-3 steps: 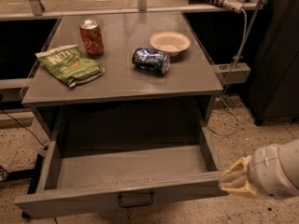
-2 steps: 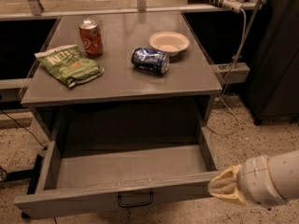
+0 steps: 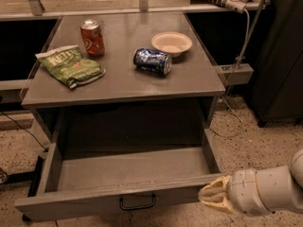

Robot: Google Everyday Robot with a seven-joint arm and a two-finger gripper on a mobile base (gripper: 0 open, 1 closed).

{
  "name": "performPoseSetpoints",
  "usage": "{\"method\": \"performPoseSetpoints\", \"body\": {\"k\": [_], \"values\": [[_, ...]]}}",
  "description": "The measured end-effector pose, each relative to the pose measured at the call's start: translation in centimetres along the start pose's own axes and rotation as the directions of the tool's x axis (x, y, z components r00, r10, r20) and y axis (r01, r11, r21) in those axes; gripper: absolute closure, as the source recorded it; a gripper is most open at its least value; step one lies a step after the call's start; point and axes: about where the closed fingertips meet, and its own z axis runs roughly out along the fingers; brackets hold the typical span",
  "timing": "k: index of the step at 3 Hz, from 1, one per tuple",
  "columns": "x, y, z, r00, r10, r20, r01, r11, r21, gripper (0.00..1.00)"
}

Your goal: Close top drawer

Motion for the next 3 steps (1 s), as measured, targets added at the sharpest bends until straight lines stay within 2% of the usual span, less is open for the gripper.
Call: {"method": "performPoseSetpoints", "body": {"k": [1,2,3], "values": [[0.27,-0.45,2.12,1.0,-0.006,0.005,0.006,0.9999,-0.01,1.0],[0.29,-0.5,2.17,1.0,-0.006,0.005,0.006,0.9999,-0.009,0.81],[0.29,-0.5,2.17,1.0,-0.006,0.005,0.006,0.9999,-0.009,0.58]]}}
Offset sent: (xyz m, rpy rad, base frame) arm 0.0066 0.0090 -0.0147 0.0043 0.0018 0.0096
